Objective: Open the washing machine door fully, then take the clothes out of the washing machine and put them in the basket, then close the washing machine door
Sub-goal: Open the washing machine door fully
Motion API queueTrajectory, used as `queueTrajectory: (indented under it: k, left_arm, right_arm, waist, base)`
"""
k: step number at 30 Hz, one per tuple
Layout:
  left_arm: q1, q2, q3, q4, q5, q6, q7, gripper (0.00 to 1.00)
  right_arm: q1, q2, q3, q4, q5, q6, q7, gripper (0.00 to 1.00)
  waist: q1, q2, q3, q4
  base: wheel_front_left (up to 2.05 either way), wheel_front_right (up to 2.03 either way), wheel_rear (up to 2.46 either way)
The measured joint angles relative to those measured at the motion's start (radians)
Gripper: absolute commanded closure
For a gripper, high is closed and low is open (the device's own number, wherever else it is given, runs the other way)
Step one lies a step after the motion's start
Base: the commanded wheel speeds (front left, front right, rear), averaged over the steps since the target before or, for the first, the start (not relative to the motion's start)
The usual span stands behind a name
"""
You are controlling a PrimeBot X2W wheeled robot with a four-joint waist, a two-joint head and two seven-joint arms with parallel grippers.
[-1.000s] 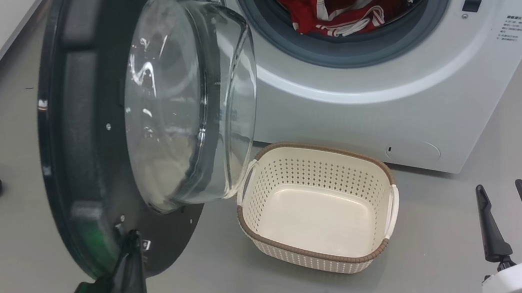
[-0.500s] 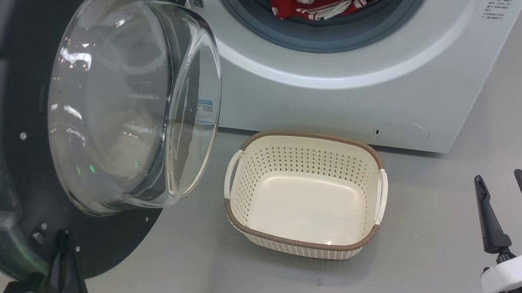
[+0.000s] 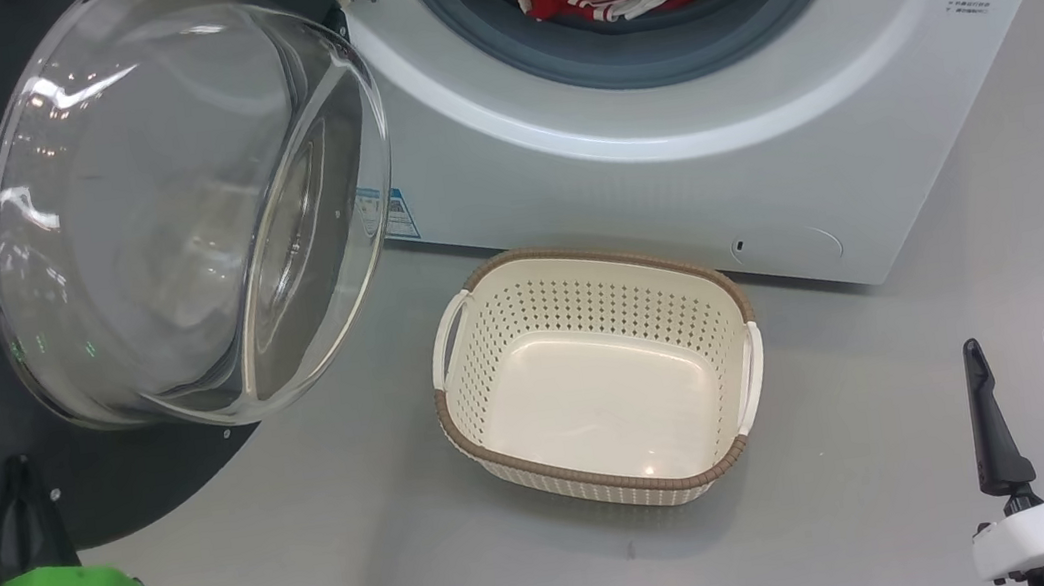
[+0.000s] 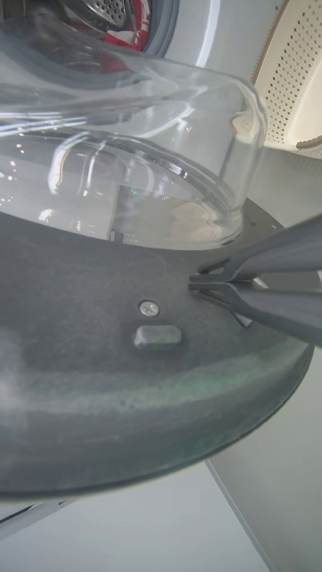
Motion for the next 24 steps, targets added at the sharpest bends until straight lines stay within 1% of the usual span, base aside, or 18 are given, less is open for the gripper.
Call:
queueTrajectory:
  k: [4, 11, 16, 24]
  left_arm:
    - [-0.018, 0.001, 0.02, 0.024, -0.006, 0.001, -0.005, 1.0]
    - [-0.039, 0.003, 0.054, 0.072, -0.011, 0.001, -0.023, 1.0]
    - [-0.045, 0.008, 0.053, 0.091, -0.009, 0.008, -0.028, 1.0]
    - [-0.044, -0.001, 0.042, 0.08, 0.005, 0.008, -0.037, 1.0]
  right_arm:
    - [0.0, 0.0, -0.003, 0.001, -0.009, 0.007, 0.0, 0.0]
    - [-0.001, 0.0, -0.006, 0.006, -0.009, 0.01, 0.0, 0.0]
    - [-0.001, 0.0, -0.007, 0.011, -0.015, 0.012, 0.0, 0.0]
    - [-0.005, 0.0, -0.002, 0.022, -0.016, 0.021, 0.0, 0.0]
  waist:
    - [0.0, 0.0, 0.003, 0.002]
    - [0.0, 0.0, 0.0, 0.008]
    - [0.0, 0.0, -0.004, 0.01]
    - [0.0, 0.0, -0.014, 0.005]
  base:
    - [0.0, 0.0, 0.0]
    - [0.0, 0.0, 0.0]
    - [0.0, 0.0, 0.0]
    - [0.0, 0.0, 0.0]
